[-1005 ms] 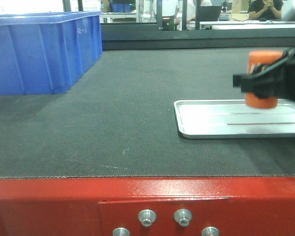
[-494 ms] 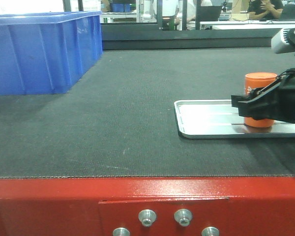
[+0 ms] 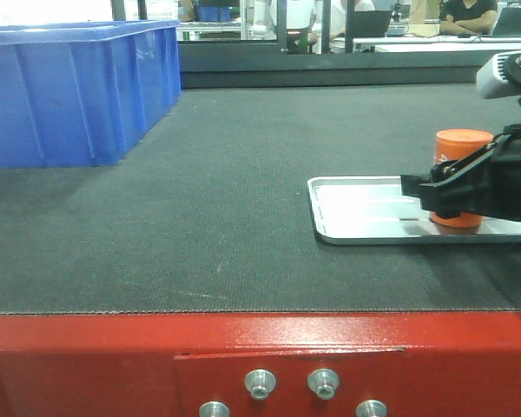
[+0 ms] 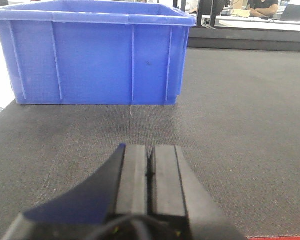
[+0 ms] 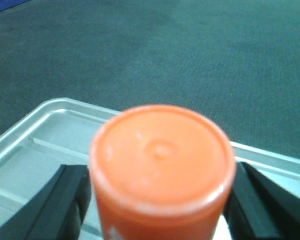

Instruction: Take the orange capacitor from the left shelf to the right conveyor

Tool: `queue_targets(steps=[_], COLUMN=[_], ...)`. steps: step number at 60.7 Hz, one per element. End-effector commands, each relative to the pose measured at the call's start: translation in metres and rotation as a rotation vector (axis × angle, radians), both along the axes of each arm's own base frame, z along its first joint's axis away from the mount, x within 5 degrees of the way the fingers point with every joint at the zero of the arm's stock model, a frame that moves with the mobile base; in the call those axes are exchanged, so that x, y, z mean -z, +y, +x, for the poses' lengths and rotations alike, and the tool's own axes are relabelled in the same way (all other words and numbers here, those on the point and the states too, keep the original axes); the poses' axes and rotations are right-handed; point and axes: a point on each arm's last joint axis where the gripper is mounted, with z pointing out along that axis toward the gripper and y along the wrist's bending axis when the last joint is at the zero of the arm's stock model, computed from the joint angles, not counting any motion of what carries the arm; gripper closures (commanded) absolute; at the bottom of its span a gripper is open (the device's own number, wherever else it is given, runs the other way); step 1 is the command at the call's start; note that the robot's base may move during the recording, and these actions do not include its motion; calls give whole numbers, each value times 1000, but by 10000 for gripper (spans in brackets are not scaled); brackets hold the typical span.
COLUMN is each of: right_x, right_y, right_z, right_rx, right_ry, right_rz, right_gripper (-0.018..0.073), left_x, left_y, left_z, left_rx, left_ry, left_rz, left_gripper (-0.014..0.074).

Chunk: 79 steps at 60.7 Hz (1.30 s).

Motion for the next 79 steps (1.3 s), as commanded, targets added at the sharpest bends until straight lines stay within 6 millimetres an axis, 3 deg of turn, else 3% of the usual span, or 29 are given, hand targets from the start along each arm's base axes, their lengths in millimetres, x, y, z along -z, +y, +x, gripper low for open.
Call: queue_targets(steps=[1,15,37,44,59,70,79], right_x=[-20,-46,-124,-146,-171,-180,-184], right_y=[1,-2,-13,-20,-34,-41,-42], right_z=[1,-8,-58,-84,-142,-175,-184], right_rx=[-14,0,55,79,131,152,153], right_ry=[-116,-107,-128,-143,-151,-198,-236], right_rz=[9,12,72,69,52,61,70], right_gripper=[-64,-64,-50,71,509,504,504], left_x=[-10,-10,-10,-10,-10,-10,-10], left_y=[1,1,1,1,1,1,1], left_z=[-1,-1,-1,-1,-1,-1,-1], left_rx=[-5,-5,-5,-5,-5,-5,-5], left_ry=[-105,-105,-105,-105,-105,-105,-105], left_rz=[-19,-19,-19,-19,-19,-19,-19], left_gripper=[723,723,723,723,723,723,723])
